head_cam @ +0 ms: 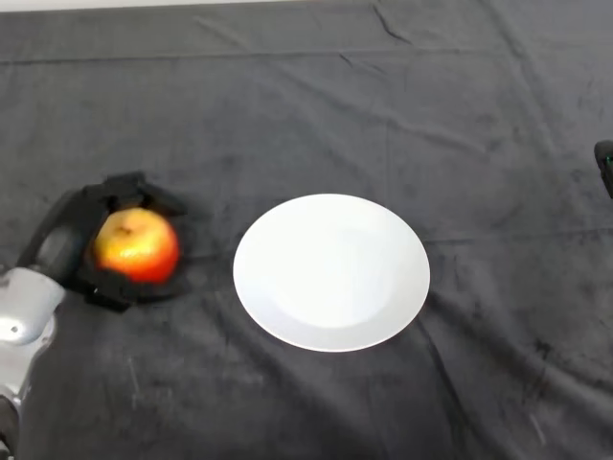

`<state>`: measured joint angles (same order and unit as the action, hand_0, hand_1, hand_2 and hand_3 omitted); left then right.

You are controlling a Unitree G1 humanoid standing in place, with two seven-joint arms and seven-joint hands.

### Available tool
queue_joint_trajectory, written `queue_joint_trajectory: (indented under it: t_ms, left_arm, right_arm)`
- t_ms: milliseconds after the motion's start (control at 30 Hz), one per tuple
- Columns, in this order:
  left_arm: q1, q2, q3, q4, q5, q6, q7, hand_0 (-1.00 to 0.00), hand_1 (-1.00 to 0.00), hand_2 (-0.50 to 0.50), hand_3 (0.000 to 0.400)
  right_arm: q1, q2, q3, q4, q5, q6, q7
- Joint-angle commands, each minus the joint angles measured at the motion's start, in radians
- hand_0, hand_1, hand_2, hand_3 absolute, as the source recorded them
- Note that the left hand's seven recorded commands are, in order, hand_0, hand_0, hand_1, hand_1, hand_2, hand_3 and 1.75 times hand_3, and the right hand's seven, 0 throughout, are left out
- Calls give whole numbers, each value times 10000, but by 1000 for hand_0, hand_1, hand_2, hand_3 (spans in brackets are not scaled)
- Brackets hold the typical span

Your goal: Move the apple to the plate

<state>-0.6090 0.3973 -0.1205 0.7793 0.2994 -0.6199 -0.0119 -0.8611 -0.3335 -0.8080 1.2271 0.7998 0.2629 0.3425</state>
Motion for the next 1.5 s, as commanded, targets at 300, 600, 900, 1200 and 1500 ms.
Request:
queue_joint_trajectory:
  t_ms: [300,600,900,1200,1500]
  left_arm:
    - [470,-456,-864,-1058,734,97,611,-1000,-1000,0,400]
    - [279,-896,-1566,-874,893,120,699,-1000,-1000,0,400]
    - [101,-1123,-2230,-506,812,8,650,-1000,-1000,0,400]
    - [-134,-1284,-2880,35,721,-163,662,-1000,-1000,0,400]
    - [-431,-1385,-3407,795,725,-365,789,-1000,-1000,0,400]
  right_arm:
    - [-142,-261,-86,-222,123,-100,-38]
    - [-134,-253,-79,-246,123,-96,-48]
    - [-131,-251,-77,-254,125,-92,-54]
    - [-133,-254,-77,-251,129,-89,-55]
    - [-140,-261,-80,-236,133,-89,-52]
